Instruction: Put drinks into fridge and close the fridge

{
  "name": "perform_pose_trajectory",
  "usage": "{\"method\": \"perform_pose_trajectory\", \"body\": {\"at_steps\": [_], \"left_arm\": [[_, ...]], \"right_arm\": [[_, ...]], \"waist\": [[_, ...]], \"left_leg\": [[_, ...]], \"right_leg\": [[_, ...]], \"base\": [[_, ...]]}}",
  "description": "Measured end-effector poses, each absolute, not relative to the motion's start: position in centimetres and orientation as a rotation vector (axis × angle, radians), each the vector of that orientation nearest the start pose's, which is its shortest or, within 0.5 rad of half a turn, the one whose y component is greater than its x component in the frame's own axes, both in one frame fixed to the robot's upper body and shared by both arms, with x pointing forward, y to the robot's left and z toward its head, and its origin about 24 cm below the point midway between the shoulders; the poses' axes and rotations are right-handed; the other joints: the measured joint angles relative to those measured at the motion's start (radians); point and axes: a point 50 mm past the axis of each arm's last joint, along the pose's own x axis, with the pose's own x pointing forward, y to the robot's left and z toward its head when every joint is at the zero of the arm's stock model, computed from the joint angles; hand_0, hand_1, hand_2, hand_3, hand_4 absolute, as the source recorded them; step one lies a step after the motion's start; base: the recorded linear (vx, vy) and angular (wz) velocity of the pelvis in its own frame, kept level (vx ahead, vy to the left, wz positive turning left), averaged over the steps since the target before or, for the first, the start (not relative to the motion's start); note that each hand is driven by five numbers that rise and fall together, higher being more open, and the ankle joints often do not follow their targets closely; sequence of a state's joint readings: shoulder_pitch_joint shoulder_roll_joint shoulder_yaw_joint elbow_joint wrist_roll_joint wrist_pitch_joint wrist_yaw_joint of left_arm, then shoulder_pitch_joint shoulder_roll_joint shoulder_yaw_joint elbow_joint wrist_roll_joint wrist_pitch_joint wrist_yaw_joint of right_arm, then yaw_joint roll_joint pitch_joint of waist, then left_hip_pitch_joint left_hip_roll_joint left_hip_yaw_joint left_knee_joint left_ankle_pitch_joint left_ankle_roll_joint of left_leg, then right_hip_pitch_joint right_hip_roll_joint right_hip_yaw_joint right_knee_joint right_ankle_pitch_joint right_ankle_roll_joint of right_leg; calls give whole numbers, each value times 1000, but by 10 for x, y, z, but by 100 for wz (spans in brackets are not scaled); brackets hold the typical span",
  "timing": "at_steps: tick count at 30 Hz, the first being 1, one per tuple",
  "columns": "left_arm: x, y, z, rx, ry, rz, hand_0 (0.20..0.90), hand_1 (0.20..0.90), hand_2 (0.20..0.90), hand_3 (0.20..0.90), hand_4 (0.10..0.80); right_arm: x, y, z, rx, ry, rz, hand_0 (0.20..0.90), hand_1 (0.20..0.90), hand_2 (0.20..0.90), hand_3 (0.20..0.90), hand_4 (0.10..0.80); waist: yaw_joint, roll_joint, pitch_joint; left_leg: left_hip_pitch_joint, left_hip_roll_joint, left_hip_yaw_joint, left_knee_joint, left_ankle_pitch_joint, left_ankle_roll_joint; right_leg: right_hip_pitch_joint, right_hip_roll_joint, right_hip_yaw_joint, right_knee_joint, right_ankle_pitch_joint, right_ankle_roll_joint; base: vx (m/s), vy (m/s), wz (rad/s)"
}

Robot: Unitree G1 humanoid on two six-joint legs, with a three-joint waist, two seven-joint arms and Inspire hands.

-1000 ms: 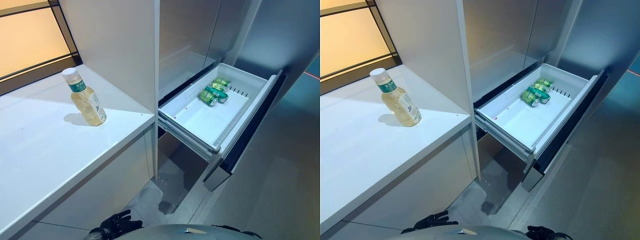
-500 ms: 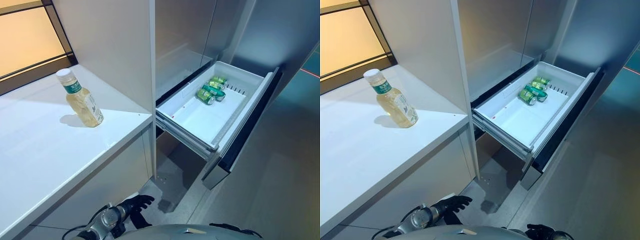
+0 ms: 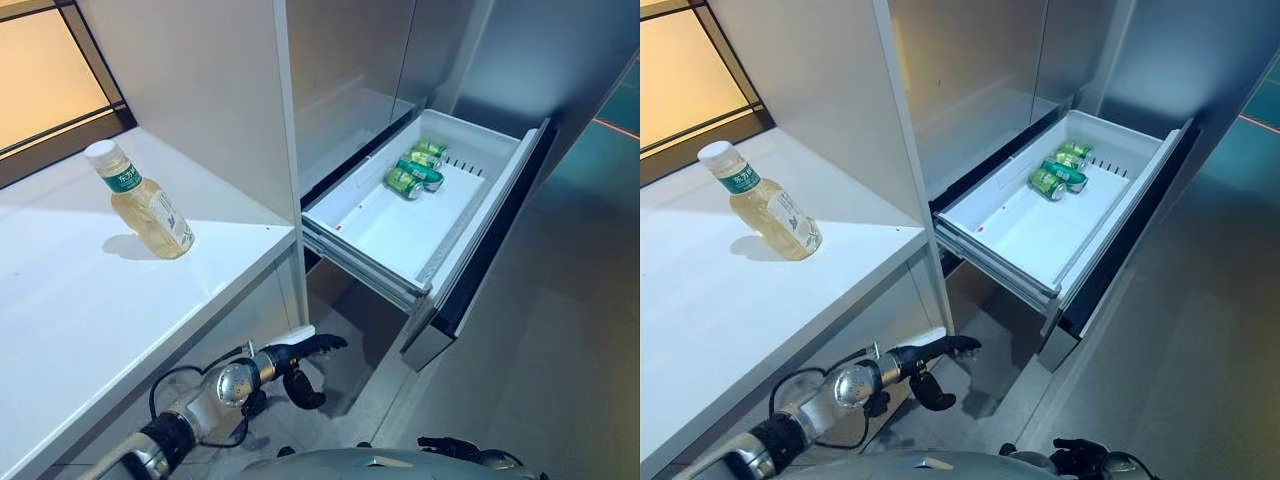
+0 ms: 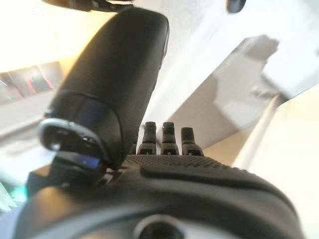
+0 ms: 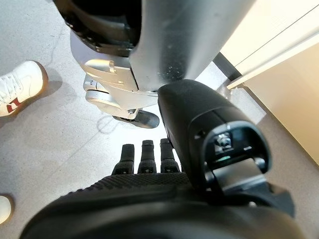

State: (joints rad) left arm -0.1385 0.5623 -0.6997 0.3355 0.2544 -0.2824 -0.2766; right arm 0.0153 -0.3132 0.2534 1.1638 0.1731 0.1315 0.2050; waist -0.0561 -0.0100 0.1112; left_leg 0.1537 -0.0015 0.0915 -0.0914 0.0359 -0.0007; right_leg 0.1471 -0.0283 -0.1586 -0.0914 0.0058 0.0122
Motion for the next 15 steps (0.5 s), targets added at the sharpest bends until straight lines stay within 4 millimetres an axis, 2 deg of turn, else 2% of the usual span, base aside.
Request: {"method": "perform_pose_trajectory", "body": {"at_steps": [4, 5, 8, 12, 15], "left_arm": [[217, 110, 7, 786, 24, -1139, 900, 900, 900, 900, 800], [218, 107, 12, 770, 9, -1152, 900, 900, 900, 900, 800], [220, 93, 39, 656, -62, -1217, 900, 900, 900, 900, 800], [220, 86, 69, 497, -151, -1232, 900, 900, 900, 900, 800], [222, 86, 83, 388, -192, -1223, 900, 900, 900, 900, 800]], "right_arm": [[77, -242, -160, -141, 1348, 77, 900, 900, 900, 900, 800], [78, -242, -160, -145, 1345, 74, 900, 900, 900, 900, 800], [80, -240, -159, -150, 1332, 70, 900, 900, 900, 900, 800], [80, -241, -160, -155, 1331, 61, 900, 900, 900, 900, 800], [80, -241, -159, -155, 1323, 60, 900, 900, 900, 900, 800]], "waist": [[8, 8, 5], [8, 10, 6], [6, 17, 10], [7, 22, 13], [9, 24, 15]], "left_leg": [[-3, -1, -8, 2, 0, 0], [-3, -1, -9, 2, 0, 0], [-4, 0, -14, 0, 2, -2], [-6, 1, -18, -1, 3, -3], [-6, 1, -19, 0, 3, -3]], "right_leg": [[1, 0, -6, 0, 0, 0], [2, 0, -7, 0, 0, 0], [2, 0, -12, 0, 0, 0], [3, 2, -14, 0, 0, 0], [2, 2, -15, 0, 0, 0]], "base": [[-16, -5, 7], [-17, -10, 4], [-19, -9, 4], [-4, -3, 1], [0, 0, 0]]}}
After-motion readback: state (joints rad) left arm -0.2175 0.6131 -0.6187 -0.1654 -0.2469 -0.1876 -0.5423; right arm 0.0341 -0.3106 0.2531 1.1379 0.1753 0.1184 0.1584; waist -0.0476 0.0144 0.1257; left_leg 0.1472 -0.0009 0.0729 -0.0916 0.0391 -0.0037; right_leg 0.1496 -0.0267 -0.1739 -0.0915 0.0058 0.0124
